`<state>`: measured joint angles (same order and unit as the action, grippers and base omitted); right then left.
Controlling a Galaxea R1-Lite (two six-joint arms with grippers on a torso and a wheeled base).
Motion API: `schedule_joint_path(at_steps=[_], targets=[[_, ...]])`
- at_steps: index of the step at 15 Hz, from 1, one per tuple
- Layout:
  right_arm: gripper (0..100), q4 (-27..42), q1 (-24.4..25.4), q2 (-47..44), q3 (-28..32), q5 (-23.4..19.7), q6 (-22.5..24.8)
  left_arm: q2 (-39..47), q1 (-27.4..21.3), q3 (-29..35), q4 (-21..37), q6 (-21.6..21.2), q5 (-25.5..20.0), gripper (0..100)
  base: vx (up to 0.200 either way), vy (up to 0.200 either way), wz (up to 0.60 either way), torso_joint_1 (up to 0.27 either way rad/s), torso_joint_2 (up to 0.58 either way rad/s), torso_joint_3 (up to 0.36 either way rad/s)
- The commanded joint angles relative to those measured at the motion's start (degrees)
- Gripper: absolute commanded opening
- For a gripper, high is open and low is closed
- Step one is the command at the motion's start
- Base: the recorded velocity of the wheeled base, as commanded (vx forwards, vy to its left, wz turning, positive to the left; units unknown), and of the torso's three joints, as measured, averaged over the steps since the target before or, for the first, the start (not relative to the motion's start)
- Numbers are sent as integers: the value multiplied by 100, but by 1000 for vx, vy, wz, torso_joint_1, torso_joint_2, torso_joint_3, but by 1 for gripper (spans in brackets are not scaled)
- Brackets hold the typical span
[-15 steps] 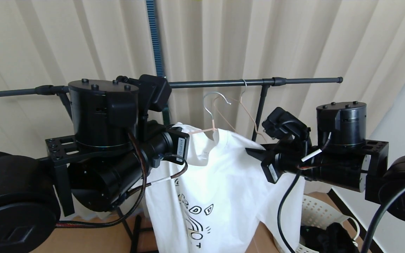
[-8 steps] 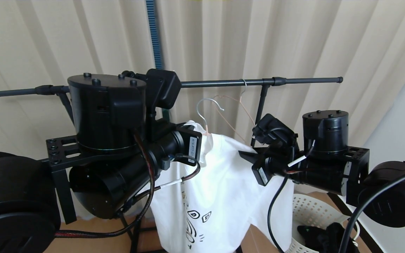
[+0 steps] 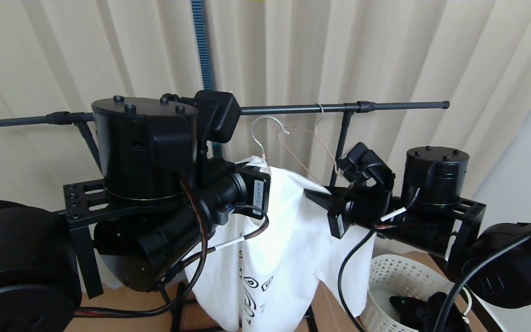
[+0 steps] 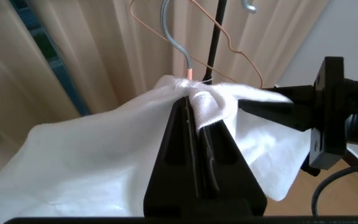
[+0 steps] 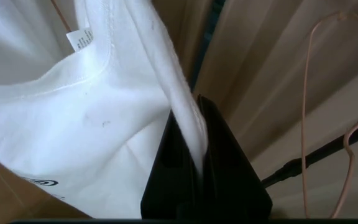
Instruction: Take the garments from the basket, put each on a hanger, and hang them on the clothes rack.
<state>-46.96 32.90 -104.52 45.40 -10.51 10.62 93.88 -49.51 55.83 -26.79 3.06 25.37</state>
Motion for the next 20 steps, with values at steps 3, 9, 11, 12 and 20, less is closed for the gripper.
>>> schedule_joint_path(at_steps=[3,9,11,12,20], targets=[[0,-402,-91,46,-93,-241,-367,8,73,-116,-1,2,3,0,0,0,0,0,0,0],[0,-542,-170,107,-66,-602,-833,-1,73,-196,-19,10,3,0,0,0,0,0,0,0],[0,-542,-293,125,-49,-786,-930,-1,73,-231,-19,10,3,0,0,0,0,0,0,0],[0,-542,-346,151,-40,-909,-1035,-1,73,-231,-28,10,3,0,0,0,0,0,0,0],[0,-542,-399,318,-101,-1278,-1194,95,64,-222,-36,2,3,0,0,0,0,0,0,0]])
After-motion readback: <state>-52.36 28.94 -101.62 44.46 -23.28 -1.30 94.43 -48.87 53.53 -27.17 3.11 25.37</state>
